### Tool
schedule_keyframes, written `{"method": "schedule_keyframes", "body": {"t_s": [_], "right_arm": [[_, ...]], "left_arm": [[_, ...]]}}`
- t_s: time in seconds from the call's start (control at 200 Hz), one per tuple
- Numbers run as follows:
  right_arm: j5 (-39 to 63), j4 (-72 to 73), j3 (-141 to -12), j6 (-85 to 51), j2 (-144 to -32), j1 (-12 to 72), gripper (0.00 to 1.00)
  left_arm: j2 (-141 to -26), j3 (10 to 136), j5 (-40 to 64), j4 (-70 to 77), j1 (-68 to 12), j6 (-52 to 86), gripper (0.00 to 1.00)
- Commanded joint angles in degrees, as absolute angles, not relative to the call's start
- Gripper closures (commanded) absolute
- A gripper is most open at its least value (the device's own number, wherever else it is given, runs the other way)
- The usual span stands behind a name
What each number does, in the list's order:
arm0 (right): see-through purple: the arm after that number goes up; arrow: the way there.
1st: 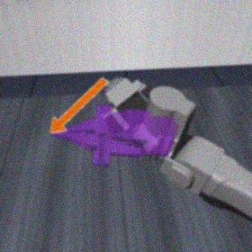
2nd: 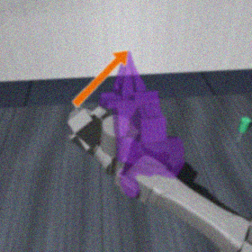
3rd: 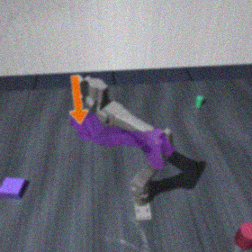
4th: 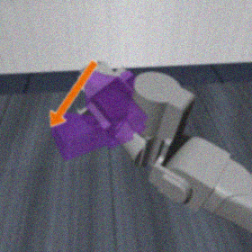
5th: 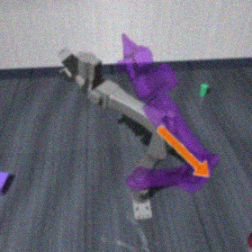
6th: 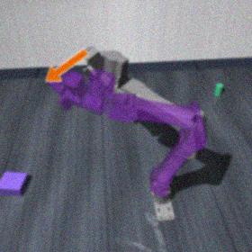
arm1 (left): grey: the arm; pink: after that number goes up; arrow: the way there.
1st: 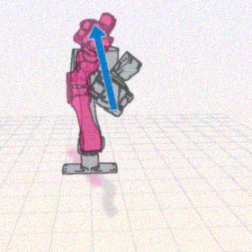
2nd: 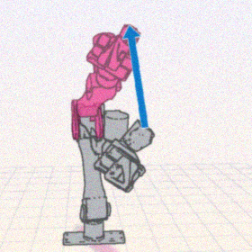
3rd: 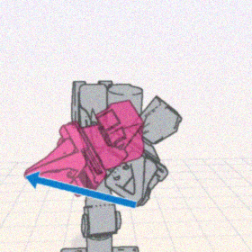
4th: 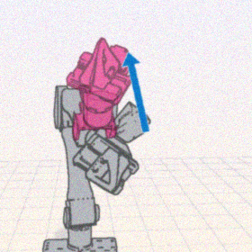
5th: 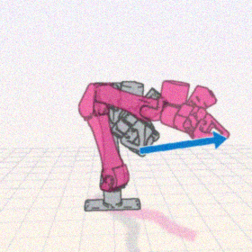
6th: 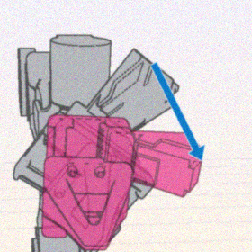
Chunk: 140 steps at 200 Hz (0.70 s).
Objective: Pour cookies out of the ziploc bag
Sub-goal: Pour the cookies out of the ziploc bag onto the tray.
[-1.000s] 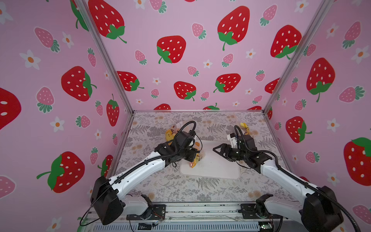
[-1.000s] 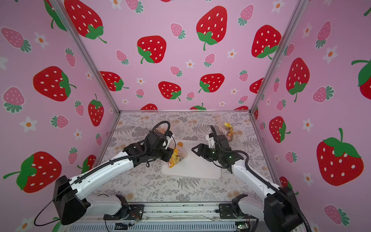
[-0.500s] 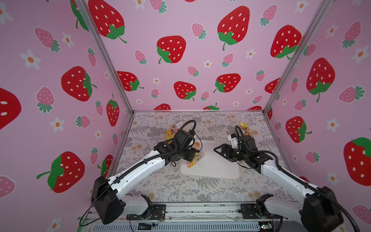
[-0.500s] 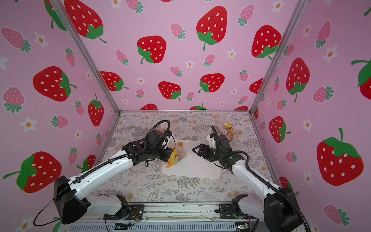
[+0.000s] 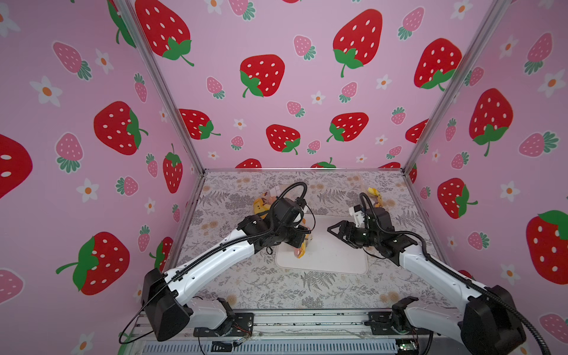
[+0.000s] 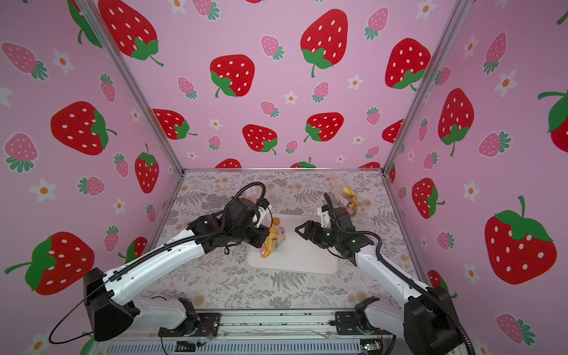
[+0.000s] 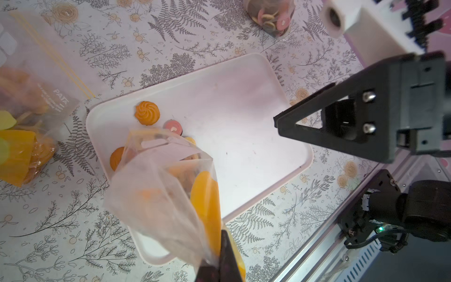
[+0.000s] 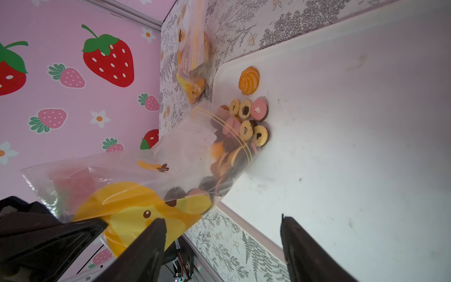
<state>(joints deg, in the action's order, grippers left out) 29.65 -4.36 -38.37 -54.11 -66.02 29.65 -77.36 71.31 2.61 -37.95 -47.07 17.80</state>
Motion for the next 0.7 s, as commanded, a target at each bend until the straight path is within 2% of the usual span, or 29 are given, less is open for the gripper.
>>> {"method": "schedule_keyframes", "body": {"t_s": [0.0,0.695], "right_arm": [[28.00,-5.02,-37.11,-54.58,-63.78,28.53,0.23],[21.14,-17.89,-36.61,-50.89,-53.65,25.35,0.23]], "left_arm": [[-78.61,73.65,2.99,-38.03,-47.86,18.19,1.00],[-90.43,81.85,4.22,-32.43,-51.41,18.46,1.00]]}}
